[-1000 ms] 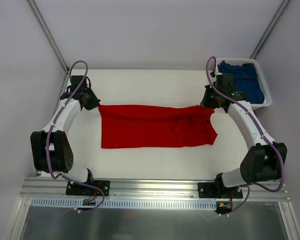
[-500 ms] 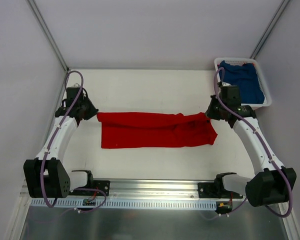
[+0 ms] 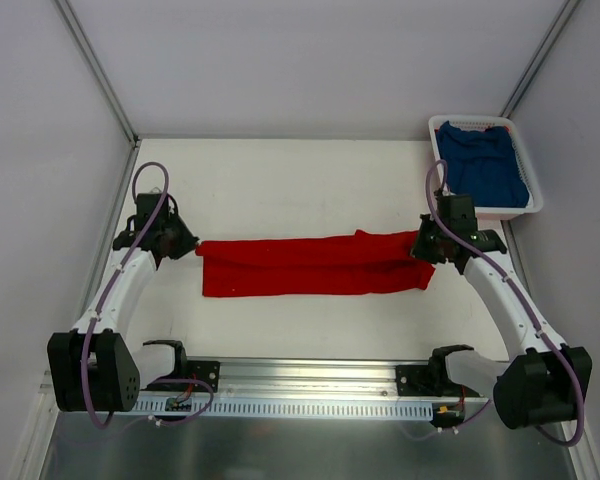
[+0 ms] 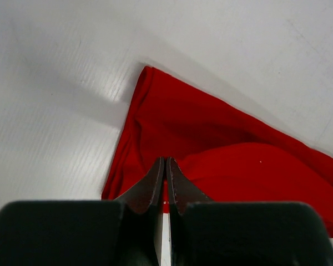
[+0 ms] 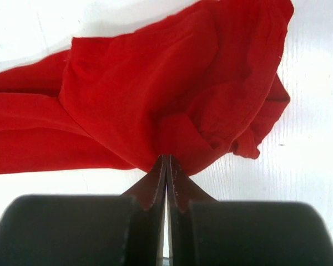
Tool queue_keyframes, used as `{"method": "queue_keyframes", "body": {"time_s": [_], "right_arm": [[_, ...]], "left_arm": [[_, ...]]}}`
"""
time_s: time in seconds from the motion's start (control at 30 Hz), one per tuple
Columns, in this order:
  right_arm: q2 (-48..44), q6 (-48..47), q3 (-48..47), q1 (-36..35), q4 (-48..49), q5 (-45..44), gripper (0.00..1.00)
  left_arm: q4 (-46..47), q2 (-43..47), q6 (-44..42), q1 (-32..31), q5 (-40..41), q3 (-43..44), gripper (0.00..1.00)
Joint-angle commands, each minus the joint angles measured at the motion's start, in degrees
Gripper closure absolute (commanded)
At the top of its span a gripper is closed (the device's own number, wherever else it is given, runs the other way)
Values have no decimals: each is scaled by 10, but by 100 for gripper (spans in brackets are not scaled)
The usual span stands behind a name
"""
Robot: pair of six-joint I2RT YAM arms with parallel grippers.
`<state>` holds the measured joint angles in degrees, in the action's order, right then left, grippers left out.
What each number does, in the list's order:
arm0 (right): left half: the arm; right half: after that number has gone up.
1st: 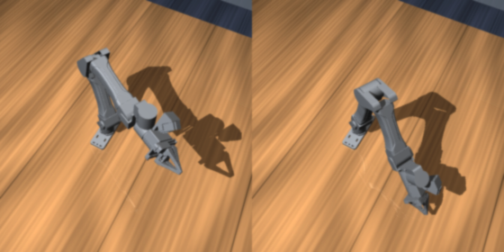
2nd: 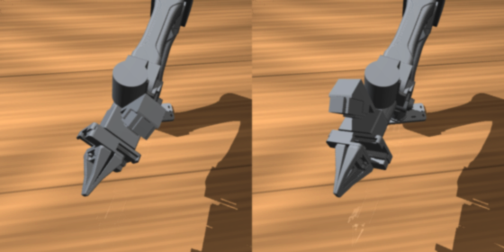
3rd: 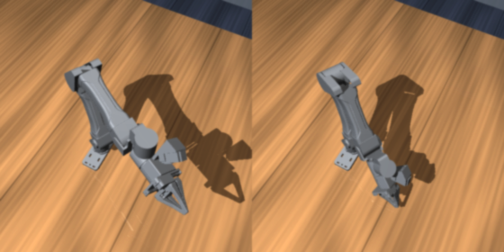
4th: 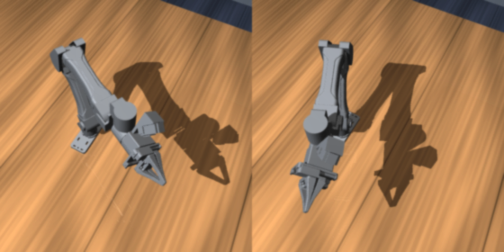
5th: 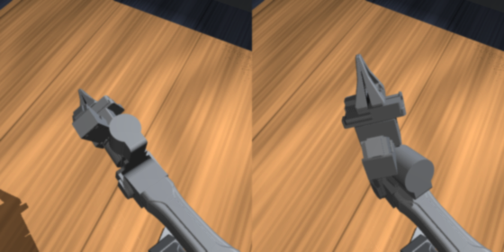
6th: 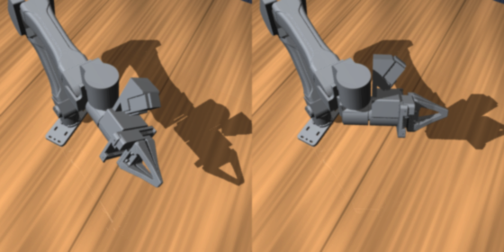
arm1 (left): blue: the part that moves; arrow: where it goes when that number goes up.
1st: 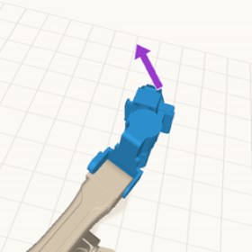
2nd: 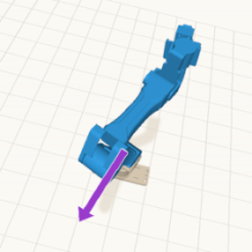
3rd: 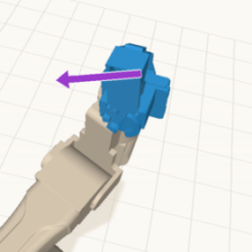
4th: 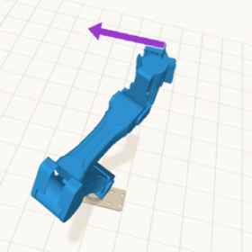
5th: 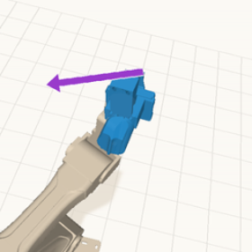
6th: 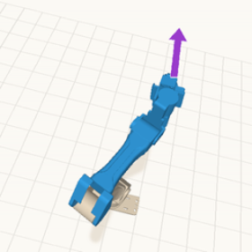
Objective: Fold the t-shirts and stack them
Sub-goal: Fold the other side of the tshirt into a rectangle
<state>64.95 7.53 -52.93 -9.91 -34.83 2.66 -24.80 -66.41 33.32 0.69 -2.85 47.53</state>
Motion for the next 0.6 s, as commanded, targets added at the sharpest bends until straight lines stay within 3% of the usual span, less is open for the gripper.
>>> {"method": "queue_keyframes", "body": {"time_s": [0.0,0.57], "right_arm": [[-26,23,20,-2,0,9,100],[-61,67,99,-3,10,11,100]], "left_arm": [[-3,28,7,-4,-13,-18,100],[-17,99,24,-21,-31,-108,100]]}}
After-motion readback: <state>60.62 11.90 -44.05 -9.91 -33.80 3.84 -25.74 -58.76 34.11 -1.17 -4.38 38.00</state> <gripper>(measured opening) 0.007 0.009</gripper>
